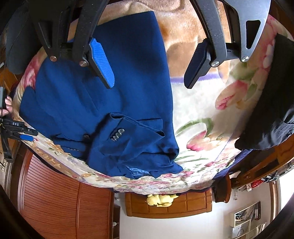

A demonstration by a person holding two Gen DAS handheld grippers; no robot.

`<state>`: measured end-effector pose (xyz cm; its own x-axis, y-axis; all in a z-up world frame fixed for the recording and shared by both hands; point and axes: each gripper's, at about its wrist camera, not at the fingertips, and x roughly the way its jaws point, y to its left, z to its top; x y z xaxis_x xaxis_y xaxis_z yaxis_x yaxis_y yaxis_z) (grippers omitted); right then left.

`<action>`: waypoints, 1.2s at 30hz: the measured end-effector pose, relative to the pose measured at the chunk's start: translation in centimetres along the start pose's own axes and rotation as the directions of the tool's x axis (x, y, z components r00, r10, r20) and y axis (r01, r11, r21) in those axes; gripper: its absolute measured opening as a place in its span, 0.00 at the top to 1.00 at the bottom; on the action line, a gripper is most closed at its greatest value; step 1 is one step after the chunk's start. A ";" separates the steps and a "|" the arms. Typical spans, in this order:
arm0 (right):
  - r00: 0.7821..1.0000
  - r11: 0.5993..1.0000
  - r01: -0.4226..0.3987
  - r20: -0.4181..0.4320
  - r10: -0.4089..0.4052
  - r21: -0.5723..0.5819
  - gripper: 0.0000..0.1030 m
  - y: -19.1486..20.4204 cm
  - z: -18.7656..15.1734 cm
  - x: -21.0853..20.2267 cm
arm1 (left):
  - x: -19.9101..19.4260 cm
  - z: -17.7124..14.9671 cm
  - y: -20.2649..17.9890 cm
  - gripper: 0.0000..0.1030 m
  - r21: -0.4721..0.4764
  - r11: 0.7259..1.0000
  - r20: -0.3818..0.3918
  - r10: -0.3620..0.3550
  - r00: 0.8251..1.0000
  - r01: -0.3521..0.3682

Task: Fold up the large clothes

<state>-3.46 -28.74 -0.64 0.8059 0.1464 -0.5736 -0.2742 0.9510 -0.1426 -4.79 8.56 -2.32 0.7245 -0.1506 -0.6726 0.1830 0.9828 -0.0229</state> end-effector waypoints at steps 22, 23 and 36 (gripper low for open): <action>0.988 0.993 -0.032 -0.144 0.048 0.110 0.29 -5.4 -5.3 -1.7 | -0.6 -3.0 0.5 0.33 -0.017 1.000 -0.047 0.009 0.999 -0.010; 0.988 0.994 -0.034 -0.144 0.049 0.104 0.29 -5.2 -5.4 -1.6 | -0.5 -3.1 0.4 0.33 -0.018 1.000 -0.049 0.009 0.999 -0.010; 0.985 0.992 -0.111 -0.125 0.119 0.066 0.69 -4.0 -5.9 -1.9 | -0.6 -3.9 -0.2 0.40 -0.008 1.000 -0.042 0.014 0.999 -0.014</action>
<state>-7.04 -34.46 -3.74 0.6958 0.2234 -0.6825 -0.3268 0.9448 -0.0239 -7.90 8.86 -4.79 0.6986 -0.1324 -0.7032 0.1671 0.9857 -0.0195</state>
